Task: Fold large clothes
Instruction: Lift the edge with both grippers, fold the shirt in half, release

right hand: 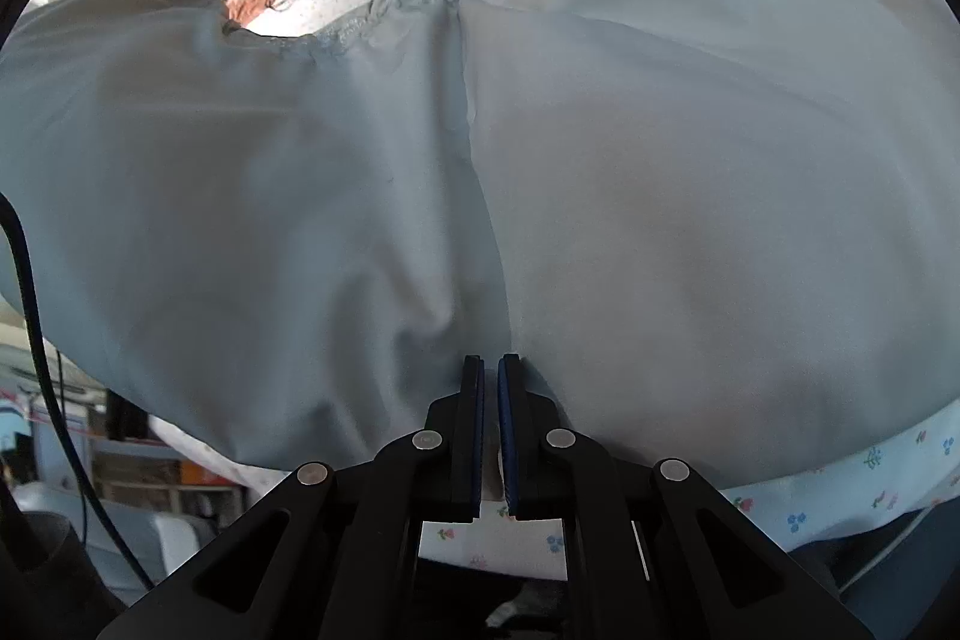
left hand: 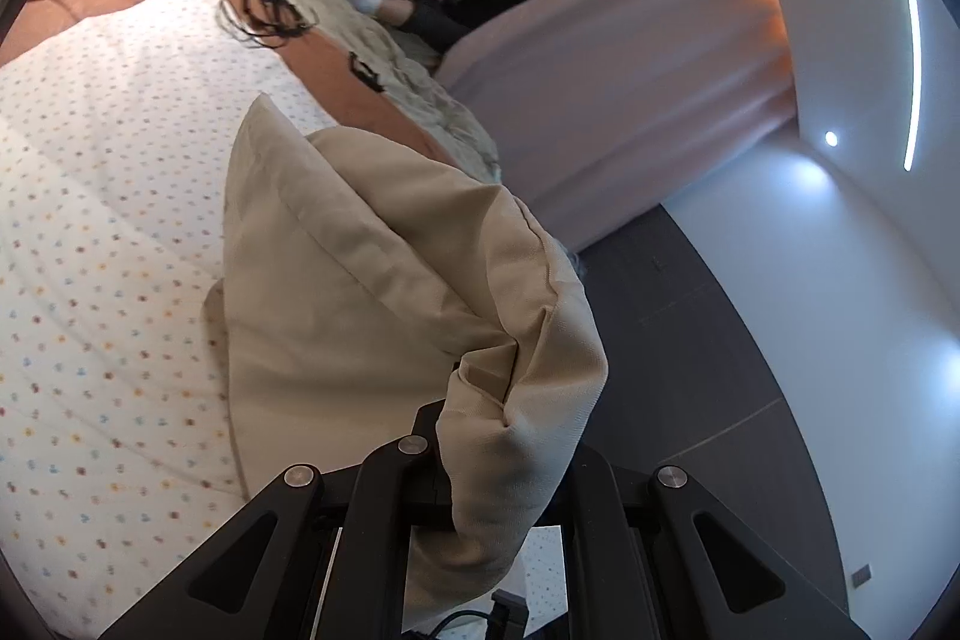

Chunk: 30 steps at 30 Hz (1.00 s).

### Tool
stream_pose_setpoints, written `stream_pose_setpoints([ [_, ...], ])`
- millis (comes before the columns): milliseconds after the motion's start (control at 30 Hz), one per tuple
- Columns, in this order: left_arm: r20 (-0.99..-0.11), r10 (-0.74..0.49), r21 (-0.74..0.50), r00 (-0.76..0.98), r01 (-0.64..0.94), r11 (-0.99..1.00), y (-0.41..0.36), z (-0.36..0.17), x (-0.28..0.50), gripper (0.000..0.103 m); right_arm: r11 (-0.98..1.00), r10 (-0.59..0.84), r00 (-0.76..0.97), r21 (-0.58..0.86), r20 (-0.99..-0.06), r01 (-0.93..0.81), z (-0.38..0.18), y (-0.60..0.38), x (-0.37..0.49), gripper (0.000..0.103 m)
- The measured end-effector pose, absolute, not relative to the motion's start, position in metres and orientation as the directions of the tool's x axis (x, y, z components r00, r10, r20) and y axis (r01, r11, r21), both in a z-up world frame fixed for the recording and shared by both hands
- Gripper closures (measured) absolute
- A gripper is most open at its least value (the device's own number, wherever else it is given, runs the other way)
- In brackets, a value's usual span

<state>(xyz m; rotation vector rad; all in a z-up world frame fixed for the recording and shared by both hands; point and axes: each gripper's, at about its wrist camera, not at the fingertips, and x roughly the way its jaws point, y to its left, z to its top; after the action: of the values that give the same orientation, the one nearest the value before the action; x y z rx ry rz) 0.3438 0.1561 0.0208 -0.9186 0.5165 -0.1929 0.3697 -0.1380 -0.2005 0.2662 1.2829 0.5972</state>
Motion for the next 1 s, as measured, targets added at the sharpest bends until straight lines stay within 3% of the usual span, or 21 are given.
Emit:
stream_pose_setpoints([
  [433,-0.375,-0.471,-0.764,0.798,0.021,0.645,0.066,0.043,0.402,0.095,0.784,0.617,0.351,0.585,-0.704,-0.206,-0.154,-0.233,0.369,0.095],
  [800,-0.470,-0.566,-0.736,0.677,0.054,0.675,-0.036,0.013,0.462,0.095,0.788,0.559,0.475,0.613,-0.680,-0.050,-0.160,-0.346,0.361,0.094],
  [867,-0.495,-0.583,-0.727,0.644,0.061,0.684,-0.056,0.004,0.472,0.095,0.790,0.537,0.498,0.613,-0.681,-0.014,-0.164,-0.365,0.356,0.083],
  [900,-0.508,-0.589,-0.721,0.628,0.064,0.690,-0.065,-0.001,0.475,0.095,0.789,0.529,0.508,0.614,-0.680,0.000,-0.165,-0.376,0.355,0.066],
  [933,-0.524,-0.595,-0.713,0.609,0.067,0.698,-0.076,-0.007,0.479,0.095,0.788,0.517,0.522,0.615,-0.678,0.018,-0.166,-0.386,0.352,0.057],
  [1000,-0.551,-0.607,-0.703,0.573,0.073,0.707,-0.095,-0.018,0.484,0.095,0.789,0.492,0.547,0.612,-0.678,0.049,-0.169,-0.405,0.345,0.056],
])
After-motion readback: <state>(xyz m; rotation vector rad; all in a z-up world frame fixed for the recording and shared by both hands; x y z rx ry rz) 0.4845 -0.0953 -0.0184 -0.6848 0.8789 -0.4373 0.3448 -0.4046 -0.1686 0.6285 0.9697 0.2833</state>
